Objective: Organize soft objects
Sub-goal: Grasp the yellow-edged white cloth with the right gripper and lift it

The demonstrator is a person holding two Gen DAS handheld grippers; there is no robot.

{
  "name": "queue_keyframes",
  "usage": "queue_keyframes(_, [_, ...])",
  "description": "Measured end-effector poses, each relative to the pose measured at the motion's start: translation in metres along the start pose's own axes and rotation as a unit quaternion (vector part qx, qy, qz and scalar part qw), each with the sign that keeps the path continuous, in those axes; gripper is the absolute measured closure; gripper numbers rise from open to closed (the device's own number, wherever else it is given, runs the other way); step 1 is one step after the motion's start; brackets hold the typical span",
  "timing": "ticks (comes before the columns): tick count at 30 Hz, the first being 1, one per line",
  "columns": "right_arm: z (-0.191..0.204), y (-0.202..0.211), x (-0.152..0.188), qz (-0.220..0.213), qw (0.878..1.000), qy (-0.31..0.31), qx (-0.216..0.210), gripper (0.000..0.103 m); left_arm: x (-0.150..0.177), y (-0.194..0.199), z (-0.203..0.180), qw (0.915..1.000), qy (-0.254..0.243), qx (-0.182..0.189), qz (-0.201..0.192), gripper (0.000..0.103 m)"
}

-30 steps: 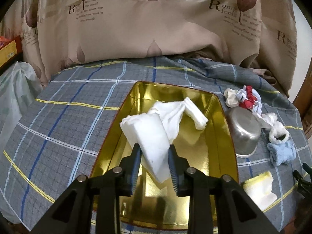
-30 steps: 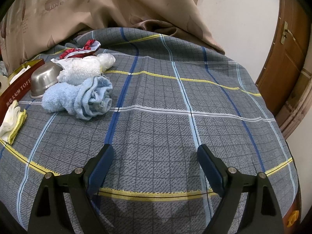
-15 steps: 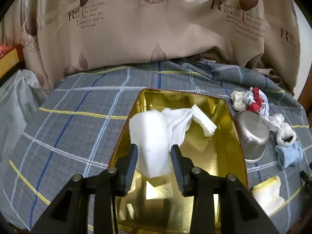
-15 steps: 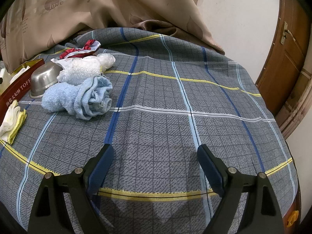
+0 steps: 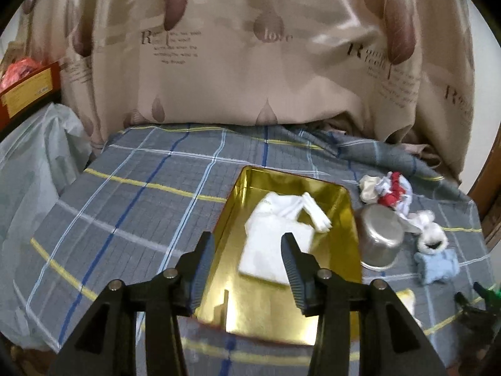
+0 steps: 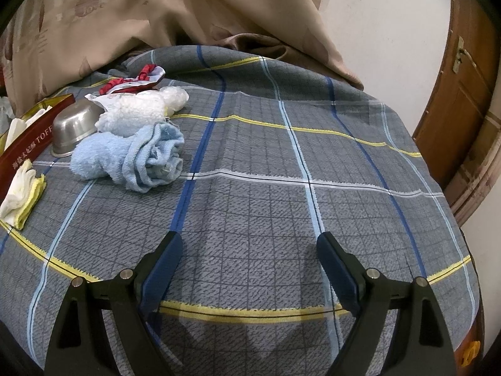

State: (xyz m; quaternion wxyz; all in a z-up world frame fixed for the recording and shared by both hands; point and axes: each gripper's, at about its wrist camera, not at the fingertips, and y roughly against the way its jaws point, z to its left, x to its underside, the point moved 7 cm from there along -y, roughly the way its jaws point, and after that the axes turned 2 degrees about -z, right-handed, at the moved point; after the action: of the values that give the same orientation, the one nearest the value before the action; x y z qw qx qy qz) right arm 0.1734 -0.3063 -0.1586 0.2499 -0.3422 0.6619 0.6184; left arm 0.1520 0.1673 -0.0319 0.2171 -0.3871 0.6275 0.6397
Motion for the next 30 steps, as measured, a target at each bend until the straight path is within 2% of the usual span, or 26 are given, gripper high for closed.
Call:
queue_keyframes(7, [0.004, 0.005, -0.001, 0.0, 1.0, 0.003, 0.005, 0.017, 0.043, 0.054, -0.011, 0.9996, 0.009, -0.022, -0.013, 0.058])
queue_keyframes(11, [0.039, 0.037, -0.013, -0.021, 0.998, -0.011, -0.055, 0.017, 0.072, 0.073, -0.013, 0.9995, 0.026, -0.016, -0.004, 0.058])
queue_keyframes(13, [0.071, 0.06, -0.025, -0.037, 0.994, -0.012, -0.1, 0.008, 0.082, 0.078, -0.014, 0.9994, 0.024, -0.023, -0.004, 0.058])
queue_keyframes(14, [0.084, 0.068, -0.029, -0.037, 0.992, -0.016, -0.122, 0.002, 0.085, 0.08, -0.014, 0.9995, 0.021, -0.025, -0.006, 0.058])
queue_keyframes(16, [0.118, 0.08, -0.037, -0.025, 0.984, -0.025, -0.175, 0.002, 0.088, 0.079, -0.014, 0.9994, 0.014, -0.031, -0.01, 0.058])
queue_keyframes(17, [0.131, 0.083, -0.04, -0.02, 0.981, -0.025, -0.19, 0.002, 0.089, 0.078, -0.013, 0.999, 0.01, -0.042, -0.011, 0.058])
queue_keyframes(19, [0.16, 0.085, -0.043, -0.008, 0.978, -0.017, -0.207, 0.002, 0.091, 0.075, -0.011, 0.9991, 0.012, -0.04, -0.009, 0.058])
queue_keyframes(23, [0.206, 0.064, -0.04, 0.033, 0.978, 0.008, -0.204, 0.002, 0.093, 0.072, -0.006, 0.9993, 0.017, -0.032, -0.008, 0.058])
queue_keyframes(30, [0.237, 0.03, -0.031, 0.074, 0.982, 0.017, -0.172, 0.002, 0.088, 0.072, -0.001, 0.9995, 0.015, -0.024, -0.014, 0.058])
